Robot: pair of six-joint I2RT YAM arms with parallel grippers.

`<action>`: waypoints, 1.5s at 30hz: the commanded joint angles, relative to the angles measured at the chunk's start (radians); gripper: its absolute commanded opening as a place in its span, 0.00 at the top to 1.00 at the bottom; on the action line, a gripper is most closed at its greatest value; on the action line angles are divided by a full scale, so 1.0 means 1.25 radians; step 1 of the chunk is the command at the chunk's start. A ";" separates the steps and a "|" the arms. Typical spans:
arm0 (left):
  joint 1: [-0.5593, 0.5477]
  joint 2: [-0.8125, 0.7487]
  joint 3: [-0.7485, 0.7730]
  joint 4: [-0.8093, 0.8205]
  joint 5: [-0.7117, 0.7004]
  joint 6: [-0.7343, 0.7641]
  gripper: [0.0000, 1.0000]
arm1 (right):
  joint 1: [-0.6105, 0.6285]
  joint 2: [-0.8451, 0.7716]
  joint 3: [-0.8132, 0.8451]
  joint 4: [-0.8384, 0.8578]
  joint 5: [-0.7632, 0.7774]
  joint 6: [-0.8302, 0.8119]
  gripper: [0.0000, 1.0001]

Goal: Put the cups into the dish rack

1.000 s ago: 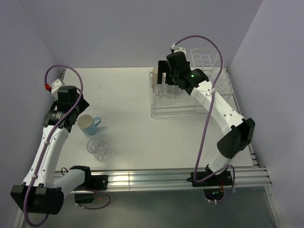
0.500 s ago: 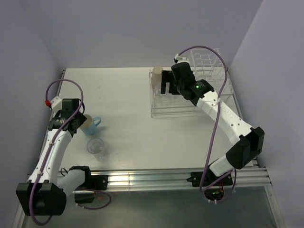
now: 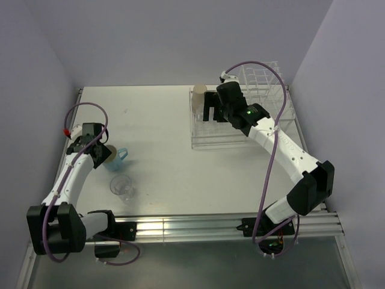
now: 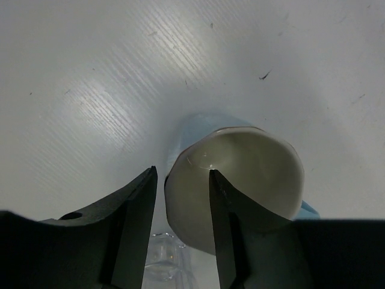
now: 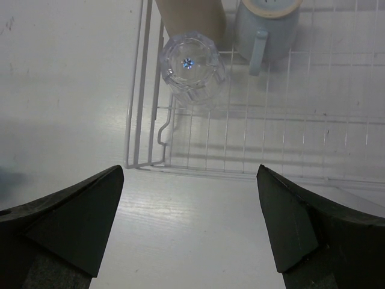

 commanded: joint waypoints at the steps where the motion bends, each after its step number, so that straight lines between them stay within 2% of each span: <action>1: 0.015 0.019 -0.009 0.044 0.048 -0.003 0.54 | 0.005 -0.047 -0.009 0.036 0.009 0.002 0.00; 5: 0.032 0.035 -0.020 0.067 0.088 -0.007 0.58 | 0.005 -0.047 -0.014 0.036 0.013 0.000 0.00; 8: 0.036 0.040 -0.025 0.078 0.109 -0.007 0.76 | 0.005 -0.047 -0.018 0.039 0.007 0.002 0.00; 9: 0.041 0.045 -0.023 0.082 0.118 -0.003 0.94 | 0.005 -0.048 -0.020 0.040 0.006 0.002 0.00; 10: 0.044 0.046 -0.021 0.090 0.129 0.007 1.00 | 0.005 -0.047 -0.022 0.041 0.005 0.003 0.00; 14: 0.062 0.044 0.010 0.110 0.234 0.035 1.00 | 0.005 -0.053 -0.026 0.045 0.001 0.002 0.00; 20: 0.073 0.056 0.221 0.082 0.334 0.059 1.00 | 0.005 -0.066 -0.022 0.045 0.003 0.003 0.00; 23: 0.073 0.069 0.321 0.095 0.476 0.046 1.00 | 0.005 -0.098 -0.028 0.063 -0.010 0.004 0.00; 24: 0.073 0.069 0.347 0.122 0.571 0.037 1.00 | 0.005 -0.113 -0.041 0.075 -0.034 0.003 0.00; 25: 0.073 0.065 0.353 0.143 0.619 0.002 1.00 | 0.005 -0.129 -0.052 0.105 -0.049 0.002 0.00; 30: 0.063 0.028 0.300 0.360 0.878 -0.139 1.00 | 0.000 -0.270 -0.151 0.230 -0.183 0.009 0.00; 31: 0.058 0.022 0.284 0.445 0.936 -0.192 1.00 | -0.002 -0.289 -0.166 0.269 -0.205 0.010 0.00; 35: 0.020 -0.005 0.193 0.734 1.054 -0.339 1.00 | -0.005 -0.390 -0.240 0.381 -0.333 0.023 0.00; 37: -0.014 -0.010 0.161 0.826 1.077 -0.393 1.00 | -0.006 -0.408 -0.265 0.414 -0.365 0.029 0.00; 45: -0.158 -0.039 0.146 1.002 1.117 -0.293 1.00 | -0.011 -0.386 -0.213 0.382 -0.476 0.102 0.00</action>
